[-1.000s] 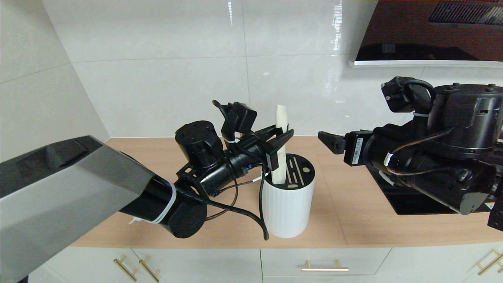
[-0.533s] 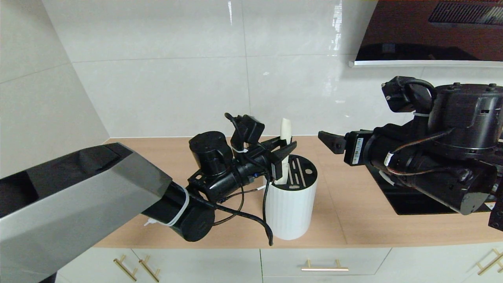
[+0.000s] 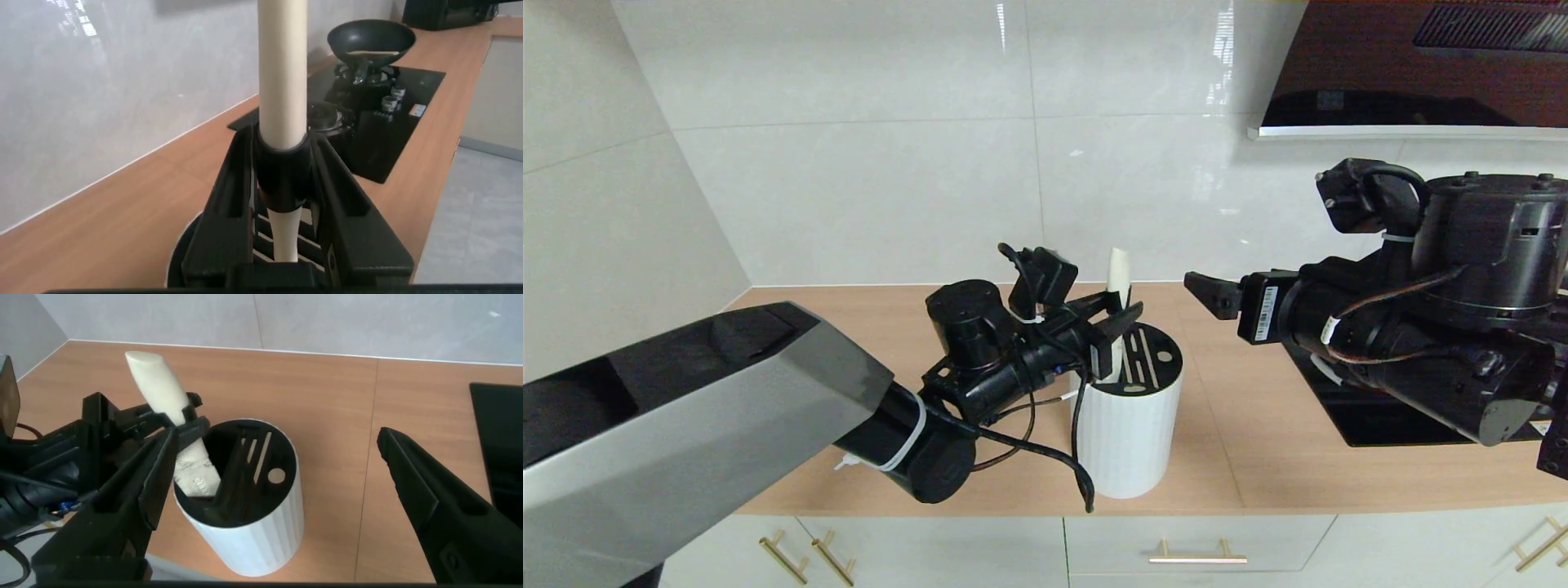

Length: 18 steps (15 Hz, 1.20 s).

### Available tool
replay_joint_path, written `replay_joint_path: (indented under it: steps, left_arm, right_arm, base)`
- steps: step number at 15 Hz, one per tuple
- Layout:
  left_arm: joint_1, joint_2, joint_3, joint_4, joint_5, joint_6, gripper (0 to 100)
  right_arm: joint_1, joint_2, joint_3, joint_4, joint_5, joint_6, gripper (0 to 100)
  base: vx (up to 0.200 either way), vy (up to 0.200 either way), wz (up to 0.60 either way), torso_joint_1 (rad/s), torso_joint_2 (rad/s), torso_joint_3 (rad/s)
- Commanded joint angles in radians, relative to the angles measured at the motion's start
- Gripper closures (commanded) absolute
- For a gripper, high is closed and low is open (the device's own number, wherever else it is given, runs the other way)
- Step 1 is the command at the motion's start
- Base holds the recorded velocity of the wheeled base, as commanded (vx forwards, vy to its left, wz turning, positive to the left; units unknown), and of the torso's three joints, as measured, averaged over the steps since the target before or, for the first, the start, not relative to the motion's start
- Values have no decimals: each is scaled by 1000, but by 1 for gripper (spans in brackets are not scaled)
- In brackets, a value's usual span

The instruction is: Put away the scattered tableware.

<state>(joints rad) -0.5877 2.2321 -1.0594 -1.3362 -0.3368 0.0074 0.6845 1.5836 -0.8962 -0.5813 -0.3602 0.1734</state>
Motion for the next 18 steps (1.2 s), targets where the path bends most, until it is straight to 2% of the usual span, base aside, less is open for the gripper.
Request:
replay_joint_path:
  steps: [1, 7, 10, 12, 13, 16, 17, 18]
  left_arm:
    - [0, -2, -1, -5, 4, 0, 0]
    - [-37, -45, 21, -74, 27, 0, 0]
    - [-96, -92, 105, -117, 64, 0, 0]
    - [-100, -132, 124, -117, 70, -3, 0]
    - [-93, -149, 124, -117, 85, -3, 0]
    - [-46, -289, 125, -117, 193, -4, 0]
    - [-29, -336, 134, -117, 203, -6, 0]
    - [22, -450, 196, -118, 208, -7, 0]
  right_arm:
    - [1, -1, 0, 0, 0, 0, 0]
    - [1, -1, 0, 0, -2, 0, 0]
    - [1, -1, 0, 0, -2, 0, 0]
    - [1, -2, 0, 0, -2, 0, 0]
    - [0, -2, 0, -2, -2, 0, 0]
    - [0, -27, 3, 0, -2, 0, 0]
    - [-3, -48, 11, 0, -3, 0, 0]
    - [-29, -125, 51, 0, -3, -6, 0]
  base:
    - [0, 0, 0, 0, 0, 0]
    - [0, 0, 0, 0, 0, 0]
    - [0, 0, 0, 0, 0, 0]
    - [0, 0, 0, 0, 0, 0]
    - [0, 0, 0, 0, 0, 0]
    - [0, 0, 0, 0, 0, 0]
    - [0, 0, 0, 56, 7, 12]
    - [0, 0, 0, 0, 0, 0]
